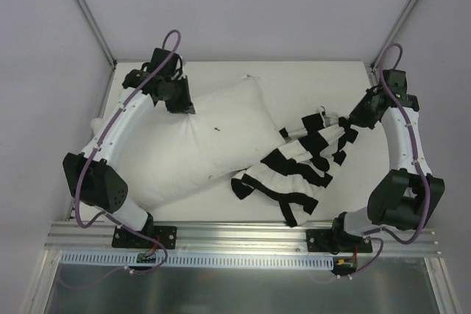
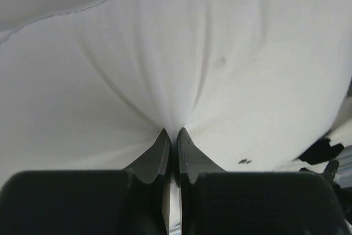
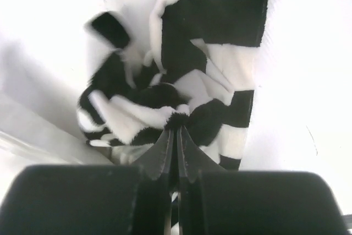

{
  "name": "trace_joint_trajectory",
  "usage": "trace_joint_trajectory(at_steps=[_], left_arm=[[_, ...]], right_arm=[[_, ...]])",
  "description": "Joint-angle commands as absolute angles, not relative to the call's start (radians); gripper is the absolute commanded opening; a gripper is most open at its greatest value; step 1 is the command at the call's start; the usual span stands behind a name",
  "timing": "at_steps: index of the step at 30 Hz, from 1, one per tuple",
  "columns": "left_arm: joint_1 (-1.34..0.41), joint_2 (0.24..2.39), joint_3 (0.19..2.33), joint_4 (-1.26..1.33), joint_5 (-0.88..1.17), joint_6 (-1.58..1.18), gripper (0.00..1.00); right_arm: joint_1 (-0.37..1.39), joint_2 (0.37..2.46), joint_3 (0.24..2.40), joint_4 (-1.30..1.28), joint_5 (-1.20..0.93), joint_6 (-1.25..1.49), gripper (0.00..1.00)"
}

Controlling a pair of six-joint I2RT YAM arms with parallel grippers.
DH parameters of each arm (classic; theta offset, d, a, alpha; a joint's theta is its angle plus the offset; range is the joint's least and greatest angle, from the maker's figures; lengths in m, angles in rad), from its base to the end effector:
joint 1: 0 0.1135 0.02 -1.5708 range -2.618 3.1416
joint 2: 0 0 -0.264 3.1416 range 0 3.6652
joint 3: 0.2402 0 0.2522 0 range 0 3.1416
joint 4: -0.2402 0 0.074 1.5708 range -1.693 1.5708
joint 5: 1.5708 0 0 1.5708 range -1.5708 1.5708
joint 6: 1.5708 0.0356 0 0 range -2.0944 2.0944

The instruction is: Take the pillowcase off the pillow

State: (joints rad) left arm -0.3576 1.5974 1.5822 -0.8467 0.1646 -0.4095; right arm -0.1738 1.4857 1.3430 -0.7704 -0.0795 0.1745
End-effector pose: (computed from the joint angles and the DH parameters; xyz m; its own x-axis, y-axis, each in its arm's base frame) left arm 0.3201 -0.1258 0.3508 -0.8295 -0.1093 -0.5477 0.1253 0.9192 -0.3733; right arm 0.3112 -0.0518 0.3144 -0.7460 0.3067 -0.5911 0.2580 0.9514 0.1680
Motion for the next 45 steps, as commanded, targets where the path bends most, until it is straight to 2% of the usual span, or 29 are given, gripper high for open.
trace_joint_trajectory(at_steps=[1,6,13,23,30,32,33,34,35,36,37,39,40,45], left_arm=[[-0.301,1.496,1.591,-0.89,0.135,-0.406,0.0],[-0.275,1.483,1.693,-0.891,0.115,-0.439,0.0],[-0.184,1.546,1.825,-0.9,0.138,-0.449,0.0],[-0.097,1.747,2.124,-0.971,0.089,-0.462,0.0],[-0.036,1.787,2.099,-0.98,0.021,-0.518,0.0],[-0.018,1.796,2.076,-0.98,0.032,-0.525,0.0],[-0.006,1.798,2.068,-0.98,0.04,-0.52,0.03],[-0.006,1.796,2.054,-0.98,0.049,-0.515,0.12],[-0.006,1.79,2.048,-0.98,0.057,-0.505,0.39],[-0.006,1.784,2.039,-0.979,0.063,-0.499,0.56],[-0.006,1.766,2.027,-0.98,0.061,-0.496,0.71],[-0.006,1.744,2.02,-0.98,0.063,-0.477,0.96],[-0.006,1.721,2.013,-0.98,0.069,-0.471,0.99],[-0.006,1.608,1.961,-0.979,0.115,-0.437,0.99]], right_arm=[[-0.179,1.395,1.325,-0.696,-0.069,0.209,0.01],[-0.181,1.295,1.312,-0.693,-0.006,0.244,0.01],[-0.218,1.157,1.4,-0.758,0.097,0.223,0.01],[-0.209,1.223,1.592,-0.874,0.078,0.132,0.01],[-0.068,1.334,1.704,-0.954,0.121,0.072,0.01],[-0.037,1.399,1.729,-0.972,0.136,0.054,0.04],[-0.013,1.422,1.735,-0.979,0.143,0.037,0.09],[-0.003,1.468,1.75,-0.989,0.147,0.026,0.36],[-0.002,1.485,1.758,-1.015,0.153,0.02,0.52],[0.024,1.496,1.762,-1.022,0.176,0.015,0.78],[0.031,1.497,1.76,-1.023,0.187,0.018,0.85],[0.041,1.485,1.752,-1.016,0.216,0.028,0.95],[0.044,1.477,1.746,-1.012,0.224,0.031,1.0],[0.054,1.375,1.72,-1.012,0.288,0.023,0.96]])
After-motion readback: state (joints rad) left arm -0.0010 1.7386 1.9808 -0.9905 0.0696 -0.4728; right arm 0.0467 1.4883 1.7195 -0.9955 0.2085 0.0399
